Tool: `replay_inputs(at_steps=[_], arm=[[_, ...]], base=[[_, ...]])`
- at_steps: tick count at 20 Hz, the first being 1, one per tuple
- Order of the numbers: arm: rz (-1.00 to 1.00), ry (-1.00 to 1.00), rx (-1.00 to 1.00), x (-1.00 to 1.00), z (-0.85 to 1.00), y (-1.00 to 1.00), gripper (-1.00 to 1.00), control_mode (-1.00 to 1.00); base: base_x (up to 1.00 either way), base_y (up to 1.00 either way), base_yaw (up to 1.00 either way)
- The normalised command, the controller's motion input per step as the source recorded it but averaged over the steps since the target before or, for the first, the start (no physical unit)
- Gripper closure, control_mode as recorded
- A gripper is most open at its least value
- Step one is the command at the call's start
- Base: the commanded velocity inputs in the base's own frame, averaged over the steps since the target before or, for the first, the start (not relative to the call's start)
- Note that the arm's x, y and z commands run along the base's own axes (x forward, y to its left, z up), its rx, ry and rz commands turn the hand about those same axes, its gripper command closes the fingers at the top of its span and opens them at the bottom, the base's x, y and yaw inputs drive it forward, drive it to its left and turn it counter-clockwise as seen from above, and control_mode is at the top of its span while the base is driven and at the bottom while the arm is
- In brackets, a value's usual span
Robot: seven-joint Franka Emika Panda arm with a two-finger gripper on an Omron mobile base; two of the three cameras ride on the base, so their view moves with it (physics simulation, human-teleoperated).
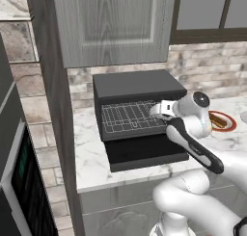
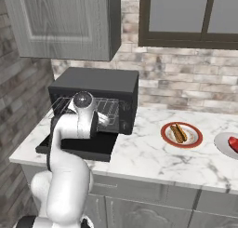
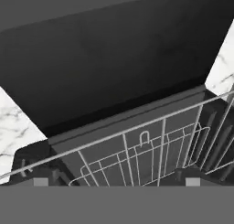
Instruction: Open the toaster oven door. Place the hotdog bun on the top rack in the toaster oven and place the steak on the bottom rack.
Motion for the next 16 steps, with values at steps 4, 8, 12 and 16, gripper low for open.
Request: replay_inputs(at_steps=[4, 8, 12, 16], arm=[[0.47, -0.21, 0.14, -0.39, 1.0, -0.36, -1.0, -1.0], [0.25, -0.19, -0.02, -0.39, 1.0, -0.36, -1.0, -1.0], [0.03, 0.01, -0.19, -0.14, 0.89, -0.57, -1.0, -1.0], [0.0, 0.28, -0.26, -0.04, 0.45, -0.91, -1.0, -1.0]], base=[[0.0, 0.0, 0.0], [0.0, 0.0, 0.0], [0.0, 0.0, 0.0], [0.0, 0.0, 0.0]])
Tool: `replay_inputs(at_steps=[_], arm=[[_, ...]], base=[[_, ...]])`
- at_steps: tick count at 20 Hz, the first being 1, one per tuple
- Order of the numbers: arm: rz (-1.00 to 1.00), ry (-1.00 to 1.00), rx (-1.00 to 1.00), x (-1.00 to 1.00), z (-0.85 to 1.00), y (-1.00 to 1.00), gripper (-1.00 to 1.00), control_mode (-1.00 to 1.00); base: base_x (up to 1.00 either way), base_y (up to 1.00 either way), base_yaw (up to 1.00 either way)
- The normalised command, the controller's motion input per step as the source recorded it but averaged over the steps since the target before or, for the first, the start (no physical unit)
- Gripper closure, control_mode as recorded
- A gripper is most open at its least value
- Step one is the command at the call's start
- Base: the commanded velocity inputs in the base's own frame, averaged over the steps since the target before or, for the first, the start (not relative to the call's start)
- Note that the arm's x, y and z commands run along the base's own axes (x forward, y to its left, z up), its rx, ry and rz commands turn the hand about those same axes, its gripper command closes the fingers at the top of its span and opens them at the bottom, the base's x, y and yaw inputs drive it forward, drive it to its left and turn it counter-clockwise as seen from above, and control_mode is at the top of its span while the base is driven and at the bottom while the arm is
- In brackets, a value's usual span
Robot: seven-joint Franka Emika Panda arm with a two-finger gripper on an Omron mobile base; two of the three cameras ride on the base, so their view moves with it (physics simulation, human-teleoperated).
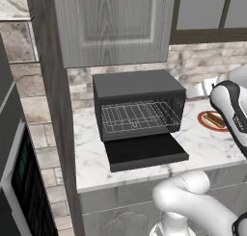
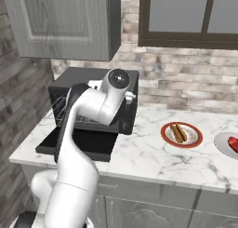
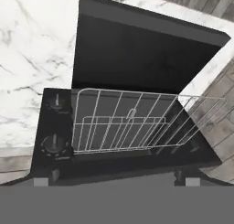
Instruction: Open the toaster oven door. Place the hotdog bun on the top rack in the toaster oven and place the steak on the bottom rack.
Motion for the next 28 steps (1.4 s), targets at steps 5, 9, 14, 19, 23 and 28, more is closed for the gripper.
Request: replay_inputs(at_steps=[5, 9, 14, 19, 23, 28], arm=[[0.0, 0.33, -0.29, -0.07, 0.11, -1.0, -1.0, -1.0], [0.0, 0.34, -0.22, 0.01, -0.4, -1.0, -1.0, -1.0], [0.0, 0.27, -0.23, 0.05, -0.96, -0.83, -1.0, -1.0], [0.0, 0.07, -0.16, 0.17, -0.94, -0.44, -1.0, -1.0], [0.0, 0.0, -0.1, 0.29, -0.45, -0.24, -1.0, -1.0], [0.0, -0.08, -0.13, 0.34, -0.25, -0.24, -1.0, -1.0]], base=[[0.0, 0.0, 0.0], [0.0, 0.0, 0.0], [0.0, 0.0, 0.0], [0.0, 0.0, 0.0], [0.0, 0.0, 0.0], [0.0, 0.0, 0.0]])
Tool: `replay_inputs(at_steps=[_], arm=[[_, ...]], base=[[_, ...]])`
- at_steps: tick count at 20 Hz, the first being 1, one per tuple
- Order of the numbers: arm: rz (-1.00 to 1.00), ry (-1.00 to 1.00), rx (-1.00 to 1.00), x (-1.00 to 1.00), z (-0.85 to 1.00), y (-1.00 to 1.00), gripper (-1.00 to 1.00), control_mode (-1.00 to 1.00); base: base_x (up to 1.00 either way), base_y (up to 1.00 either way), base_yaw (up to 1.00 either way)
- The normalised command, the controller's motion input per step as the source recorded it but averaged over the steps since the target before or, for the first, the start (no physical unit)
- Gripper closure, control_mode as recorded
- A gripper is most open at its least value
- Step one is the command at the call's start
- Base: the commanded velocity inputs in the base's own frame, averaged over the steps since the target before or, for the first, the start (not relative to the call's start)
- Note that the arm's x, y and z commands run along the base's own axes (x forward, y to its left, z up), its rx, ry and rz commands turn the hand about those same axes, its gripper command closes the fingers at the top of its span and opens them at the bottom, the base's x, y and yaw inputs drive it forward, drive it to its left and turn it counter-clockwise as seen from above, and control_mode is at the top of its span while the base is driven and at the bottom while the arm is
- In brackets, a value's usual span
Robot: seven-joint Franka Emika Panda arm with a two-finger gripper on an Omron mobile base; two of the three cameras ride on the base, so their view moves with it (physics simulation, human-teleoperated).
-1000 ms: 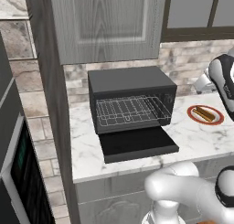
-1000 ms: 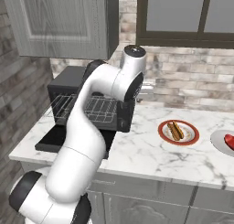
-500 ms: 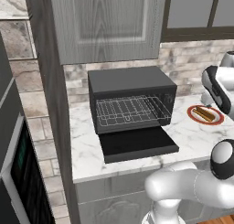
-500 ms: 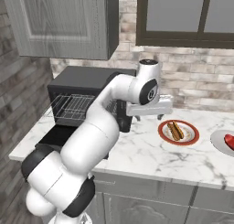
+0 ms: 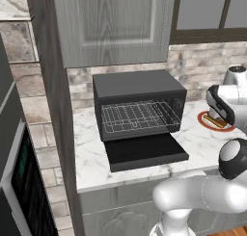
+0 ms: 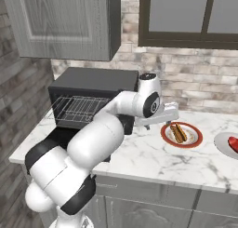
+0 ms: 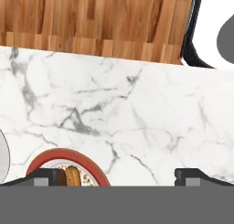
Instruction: Open the toaster oven door. Place the hotdog bun on the top rack in the toaster oven and place the steak on the bottom rack.
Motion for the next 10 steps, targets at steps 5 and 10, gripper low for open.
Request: replay_inputs(at_steps=[5, 10], arm=[[0.02, -0.1, -0.13, 0.32, -0.22, -0.42, -1.0, -1.0], [0.06, 0.0, -0.06, 0.37, -0.4, -0.36, -1.0, -1.0]], base=[[0.0, 0.0, 0.0], [0.0, 0.0, 0.0]])
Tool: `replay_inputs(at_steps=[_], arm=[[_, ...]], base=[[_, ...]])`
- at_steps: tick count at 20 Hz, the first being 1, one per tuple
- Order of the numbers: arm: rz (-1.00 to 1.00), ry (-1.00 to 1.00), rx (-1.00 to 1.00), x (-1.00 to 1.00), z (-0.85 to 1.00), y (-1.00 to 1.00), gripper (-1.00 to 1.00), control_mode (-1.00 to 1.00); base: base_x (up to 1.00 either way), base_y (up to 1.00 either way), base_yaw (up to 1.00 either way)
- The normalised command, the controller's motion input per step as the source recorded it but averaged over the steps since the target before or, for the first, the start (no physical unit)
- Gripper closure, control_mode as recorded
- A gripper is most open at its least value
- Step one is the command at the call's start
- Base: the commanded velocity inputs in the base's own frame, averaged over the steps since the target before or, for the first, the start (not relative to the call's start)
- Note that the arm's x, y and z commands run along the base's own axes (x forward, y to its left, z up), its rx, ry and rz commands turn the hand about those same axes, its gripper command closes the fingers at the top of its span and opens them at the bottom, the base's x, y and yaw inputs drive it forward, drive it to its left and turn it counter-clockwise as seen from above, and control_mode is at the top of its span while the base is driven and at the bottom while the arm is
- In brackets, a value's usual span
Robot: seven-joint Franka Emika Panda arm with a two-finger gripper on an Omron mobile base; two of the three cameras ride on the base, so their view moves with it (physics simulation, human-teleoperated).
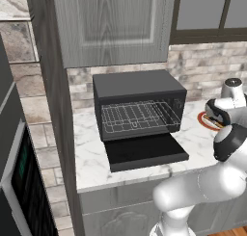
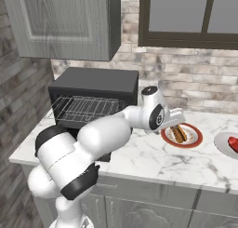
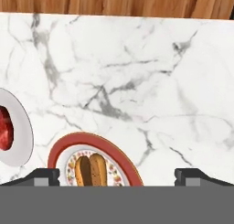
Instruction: Open the toaster oven door. Place the hotdog bun on the top rack in the toaster oven and place the steak on the bottom rack.
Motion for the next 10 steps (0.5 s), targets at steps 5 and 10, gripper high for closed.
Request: replay_inputs(at_steps=[5, 10], arm=[[0.11, 0.01, 0.0, 0.26, -0.05, -0.4, -1.0, -1.0], [0.12, 0.06, 0.0, 0.29, -0.01, -0.45, -1.0, -1.0]], base=[[0.0, 0.0, 0.0], [0.0, 0.0, 0.0]])
